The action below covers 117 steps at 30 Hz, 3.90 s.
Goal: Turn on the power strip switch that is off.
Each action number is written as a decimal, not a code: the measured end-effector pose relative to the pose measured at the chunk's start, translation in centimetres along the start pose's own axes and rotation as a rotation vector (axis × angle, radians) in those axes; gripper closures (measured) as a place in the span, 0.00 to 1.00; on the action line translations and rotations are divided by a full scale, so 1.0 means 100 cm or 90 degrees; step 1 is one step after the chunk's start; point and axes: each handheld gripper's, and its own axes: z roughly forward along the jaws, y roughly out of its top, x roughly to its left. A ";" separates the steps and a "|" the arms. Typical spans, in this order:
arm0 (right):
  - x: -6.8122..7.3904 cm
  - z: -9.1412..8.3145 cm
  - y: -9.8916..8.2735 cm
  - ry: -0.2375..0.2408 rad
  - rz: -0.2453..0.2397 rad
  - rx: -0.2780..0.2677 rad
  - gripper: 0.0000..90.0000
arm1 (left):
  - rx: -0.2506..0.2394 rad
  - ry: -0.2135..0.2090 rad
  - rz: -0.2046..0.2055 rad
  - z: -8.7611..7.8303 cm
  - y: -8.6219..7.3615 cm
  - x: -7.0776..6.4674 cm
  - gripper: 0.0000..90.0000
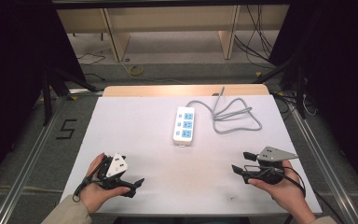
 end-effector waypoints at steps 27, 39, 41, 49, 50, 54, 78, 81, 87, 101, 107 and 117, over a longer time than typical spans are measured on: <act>0.009 0.003 0.014 -0.047 -0.059 0.006 1.00 | -0.004 0.013 -0.021 0.001 0.000 0.004 0.03; 0.009 0.012 0.028 -0.045 -0.060 -0.002 1.00 | -0.002 0.015 -0.022 0.003 0.000 0.004 0.03; 0.008 0.013 0.029 -0.044 -0.058 0.000 1.00 | -0.001 0.015 -0.021 0.003 0.001 0.004 0.03; 0.008 0.018 0.034 -0.039 -0.053 0.001 1.00 | -0.003 0.019 -0.021 0.004 0.001 0.004 0.03; 0.007 0.019 0.034 -0.039 -0.053 0.000 1.00 | -0.002 0.019 -0.021 0.004 0.001 0.004 0.03; 0.007 0.021 0.037 -0.037 -0.054 0.003 1.00 | -0.003 0.019 -0.021 0.004 0.001 0.004 0.04; 0.010 0.044 0.058 -0.025 -0.068 0.011 1.00 | -0.003 0.020 -0.023 0.004 0.001 0.005 0.05; 0.011 0.048 0.061 -0.024 -0.069 0.012 1.00 | -0.005 0.020 -0.024 0.003 0.001 0.005 0.05; 0.011 0.054 0.065 -0.022 -0.071 0.015 1.00 | -0.005 0.019 -0.025 0.003 0.001 0.005 0.05; 0.010 0.066 0.075 -0.023 -0.075 0.021 1.00 | -0.006 0.023 -0.027 0.003 0.001 0.005 0.06; 0.009 0.073 0.079 -0.021 -0.079 0.029 1.00 | -0.005 0.024 -0.030 0.004 0.001 0.005 0.06; 0.008 0.083 0.087 -0.020 -0.079 0.035 1.00 | -0.002 0.022 -0.028 0.004 0.000 0.005 0.06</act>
